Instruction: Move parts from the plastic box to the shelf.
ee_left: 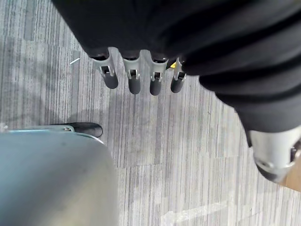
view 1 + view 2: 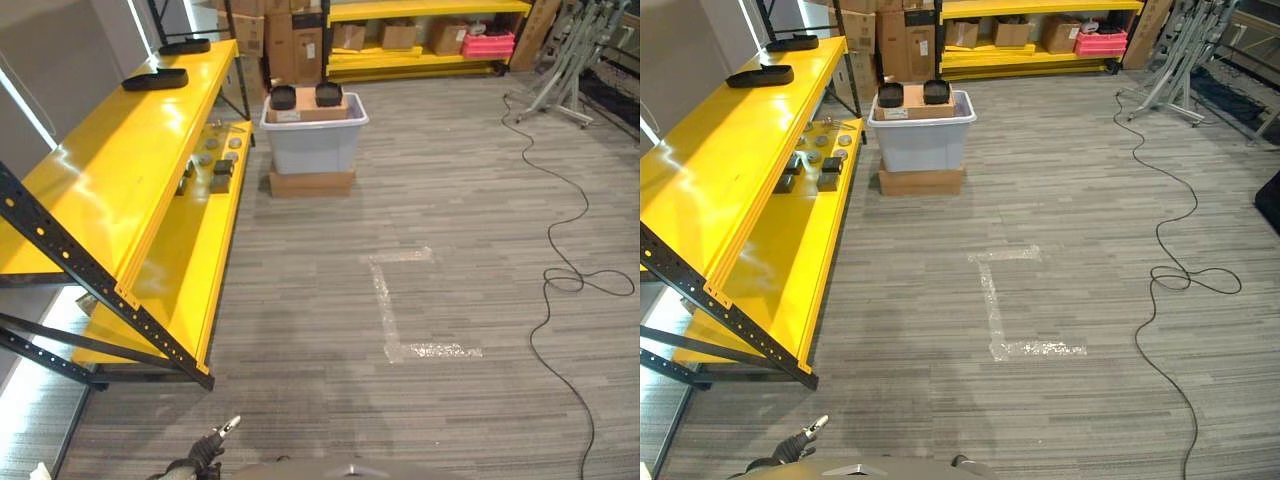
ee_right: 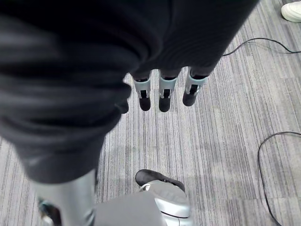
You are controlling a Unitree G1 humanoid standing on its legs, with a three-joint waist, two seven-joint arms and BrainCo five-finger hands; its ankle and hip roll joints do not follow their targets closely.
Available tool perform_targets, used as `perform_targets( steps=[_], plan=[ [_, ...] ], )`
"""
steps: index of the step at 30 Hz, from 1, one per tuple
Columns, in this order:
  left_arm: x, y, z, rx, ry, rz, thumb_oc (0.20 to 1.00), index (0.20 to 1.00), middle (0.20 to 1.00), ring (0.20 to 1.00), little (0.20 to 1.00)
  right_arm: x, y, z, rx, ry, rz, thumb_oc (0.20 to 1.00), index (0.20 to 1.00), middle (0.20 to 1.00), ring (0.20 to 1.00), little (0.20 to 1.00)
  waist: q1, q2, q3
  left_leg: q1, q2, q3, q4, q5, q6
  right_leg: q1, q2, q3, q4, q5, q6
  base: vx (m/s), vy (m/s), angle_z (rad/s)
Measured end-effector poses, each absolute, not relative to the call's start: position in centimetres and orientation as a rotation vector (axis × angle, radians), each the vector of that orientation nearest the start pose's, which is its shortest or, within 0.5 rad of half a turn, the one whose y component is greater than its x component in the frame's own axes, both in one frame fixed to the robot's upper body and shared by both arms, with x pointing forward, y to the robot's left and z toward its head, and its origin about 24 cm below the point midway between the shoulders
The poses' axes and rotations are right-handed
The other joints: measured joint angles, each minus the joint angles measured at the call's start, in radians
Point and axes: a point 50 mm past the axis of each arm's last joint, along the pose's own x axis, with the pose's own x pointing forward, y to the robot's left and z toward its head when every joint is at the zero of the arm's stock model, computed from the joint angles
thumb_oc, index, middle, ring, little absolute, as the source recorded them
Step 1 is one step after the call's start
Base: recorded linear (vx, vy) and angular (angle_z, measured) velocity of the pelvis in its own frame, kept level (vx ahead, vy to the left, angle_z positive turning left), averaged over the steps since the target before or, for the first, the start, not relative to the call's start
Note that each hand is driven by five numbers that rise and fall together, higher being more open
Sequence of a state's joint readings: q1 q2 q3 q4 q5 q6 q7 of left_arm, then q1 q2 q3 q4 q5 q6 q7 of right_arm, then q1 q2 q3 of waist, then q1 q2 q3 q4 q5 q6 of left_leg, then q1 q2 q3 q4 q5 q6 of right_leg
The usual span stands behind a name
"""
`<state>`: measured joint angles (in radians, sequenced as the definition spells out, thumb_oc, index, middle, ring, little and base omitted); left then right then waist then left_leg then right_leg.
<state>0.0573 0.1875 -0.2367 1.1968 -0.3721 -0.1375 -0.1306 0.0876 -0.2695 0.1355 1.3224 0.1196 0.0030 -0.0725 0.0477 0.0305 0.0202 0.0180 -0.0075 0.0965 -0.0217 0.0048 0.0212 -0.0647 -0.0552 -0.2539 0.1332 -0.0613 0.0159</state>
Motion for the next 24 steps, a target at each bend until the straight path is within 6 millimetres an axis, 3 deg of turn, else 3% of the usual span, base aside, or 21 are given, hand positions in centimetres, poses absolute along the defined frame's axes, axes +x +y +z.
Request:
perform_targets(
  steps=[14,24],
  plan=[
    [8.36,19.89,-16.51,-0.101,1.116,0.047,1.000,1.000,1.000,1.000,1.000,3.01,-25.32,-16.64,-0.259,1.401,-0.214,1.000,1.000,1.000,1.000,1.000,-0.001,0.001,0.011,0.003,0.005,0.011,0.001,-0.001,-0.002,0.000,0.007,0.011,-0.003,0.001,-0.002,0.00,0.001,-0.02],
    [7.67,20.46,-16.78,0.021,1.186,0.126,1.000,1.000,1.000,1.000,1.000,3.06,-25.40,-16.61,-0.283,1.397,-0.244,1.000,1.000,1.000,1.000,1.000,-0.014,-0.001,0.014,0.006,0.005,0.012,0.000,-0.001,-0.002,0.005,0.008,0.013,-0.007,0.003,-0.001,0.00,0.000,0.00]
  ],
)
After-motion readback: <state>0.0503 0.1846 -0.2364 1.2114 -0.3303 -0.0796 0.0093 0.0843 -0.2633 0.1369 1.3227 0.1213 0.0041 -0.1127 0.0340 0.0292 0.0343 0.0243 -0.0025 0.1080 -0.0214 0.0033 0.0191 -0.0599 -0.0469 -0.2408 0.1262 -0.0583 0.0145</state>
